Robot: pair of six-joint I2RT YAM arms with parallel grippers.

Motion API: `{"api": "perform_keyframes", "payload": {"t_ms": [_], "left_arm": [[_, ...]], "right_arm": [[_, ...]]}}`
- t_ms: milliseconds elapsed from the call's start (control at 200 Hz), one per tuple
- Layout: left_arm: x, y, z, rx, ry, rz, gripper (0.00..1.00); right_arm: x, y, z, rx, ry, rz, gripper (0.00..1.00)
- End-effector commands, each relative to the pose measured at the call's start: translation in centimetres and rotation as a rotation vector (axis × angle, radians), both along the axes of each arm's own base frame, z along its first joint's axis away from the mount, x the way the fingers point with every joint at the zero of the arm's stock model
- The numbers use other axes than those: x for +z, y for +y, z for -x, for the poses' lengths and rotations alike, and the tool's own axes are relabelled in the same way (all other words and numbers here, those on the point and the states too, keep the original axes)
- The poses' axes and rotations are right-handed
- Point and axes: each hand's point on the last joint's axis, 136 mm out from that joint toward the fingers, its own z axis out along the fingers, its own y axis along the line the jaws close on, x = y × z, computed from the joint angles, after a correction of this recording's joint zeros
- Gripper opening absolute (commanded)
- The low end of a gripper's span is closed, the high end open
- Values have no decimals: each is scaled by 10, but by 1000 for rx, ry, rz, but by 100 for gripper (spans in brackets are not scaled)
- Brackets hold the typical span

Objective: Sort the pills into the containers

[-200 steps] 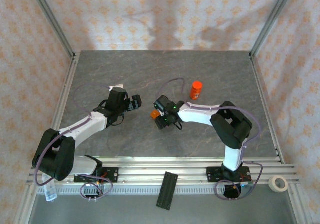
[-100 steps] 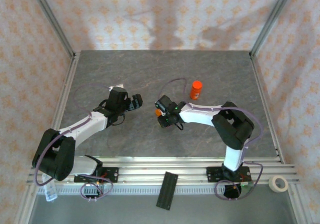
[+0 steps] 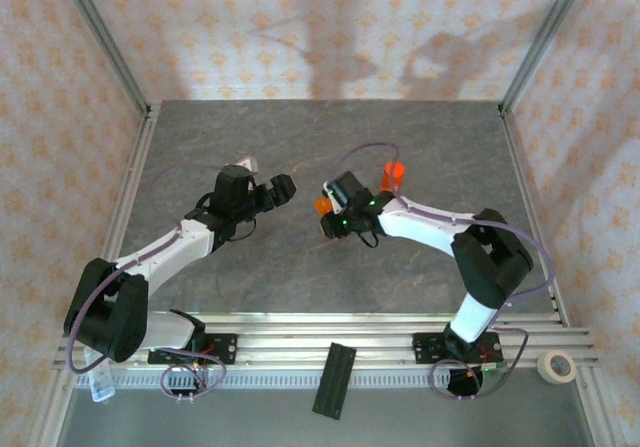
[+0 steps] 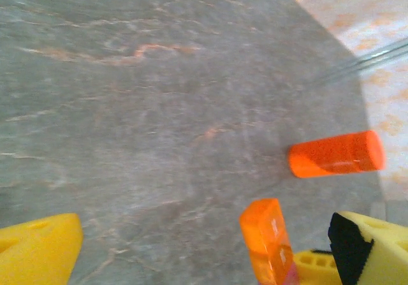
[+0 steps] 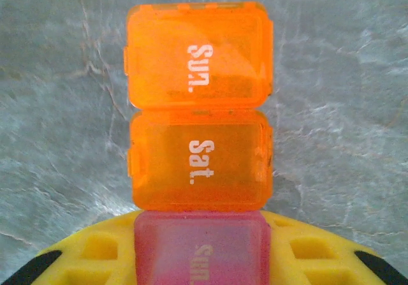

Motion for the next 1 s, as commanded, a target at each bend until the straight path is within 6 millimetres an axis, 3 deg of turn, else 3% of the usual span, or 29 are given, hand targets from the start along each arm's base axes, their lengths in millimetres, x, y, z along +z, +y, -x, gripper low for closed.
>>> {"api": "perform_keyframes", "payload": {"t_ms": [0,305,996], "left_arm": [[44,-29,-7,-79,-87,189,100],[71,-52,-17,-103,-125,429,100],[51,-86,-13,-151,-82,422,100]], "right_arm": [[34,12,-7,-6,-14,-138,30],[56,21,-13,-22,-6,-214,30],[66,27,-16,-43,-12,-270,29]]}}
